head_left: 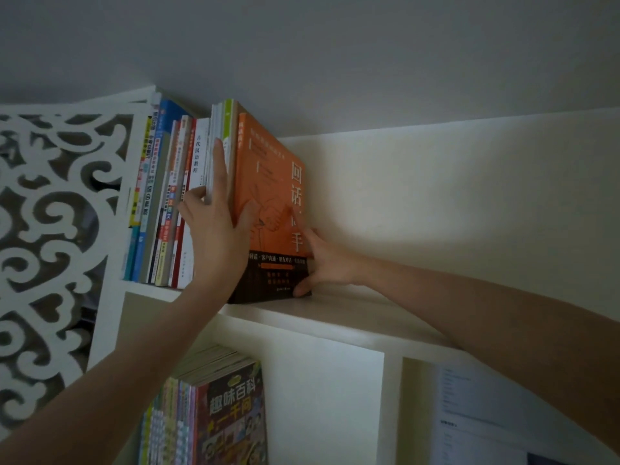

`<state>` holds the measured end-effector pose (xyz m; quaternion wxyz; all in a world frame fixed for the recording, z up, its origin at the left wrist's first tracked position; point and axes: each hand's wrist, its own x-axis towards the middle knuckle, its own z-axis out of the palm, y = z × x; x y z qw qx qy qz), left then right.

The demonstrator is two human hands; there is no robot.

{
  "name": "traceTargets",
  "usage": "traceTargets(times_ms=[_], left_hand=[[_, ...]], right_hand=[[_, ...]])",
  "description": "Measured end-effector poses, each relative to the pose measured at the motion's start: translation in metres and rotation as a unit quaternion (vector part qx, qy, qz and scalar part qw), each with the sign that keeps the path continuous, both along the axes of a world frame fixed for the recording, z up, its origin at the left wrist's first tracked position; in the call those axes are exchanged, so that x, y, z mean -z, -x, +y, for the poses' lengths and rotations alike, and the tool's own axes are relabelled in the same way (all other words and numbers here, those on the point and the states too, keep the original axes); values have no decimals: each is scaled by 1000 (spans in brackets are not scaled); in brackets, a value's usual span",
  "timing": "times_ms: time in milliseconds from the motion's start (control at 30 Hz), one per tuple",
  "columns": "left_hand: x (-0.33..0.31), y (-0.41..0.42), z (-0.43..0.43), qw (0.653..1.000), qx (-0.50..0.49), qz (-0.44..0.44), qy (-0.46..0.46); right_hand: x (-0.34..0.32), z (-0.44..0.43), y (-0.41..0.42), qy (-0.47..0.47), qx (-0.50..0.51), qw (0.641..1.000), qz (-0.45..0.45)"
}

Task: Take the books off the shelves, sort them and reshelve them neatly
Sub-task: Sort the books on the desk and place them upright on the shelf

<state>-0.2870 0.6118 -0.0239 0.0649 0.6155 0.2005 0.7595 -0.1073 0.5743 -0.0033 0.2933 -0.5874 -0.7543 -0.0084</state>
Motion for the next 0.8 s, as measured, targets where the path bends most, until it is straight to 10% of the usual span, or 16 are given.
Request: traceTargets(times_ms=[800], left_hand=[[4, -17, 21, 982, -146, 121, -8]], right_hand=[[1, 21, -21, -14, 70, 993, -89]])
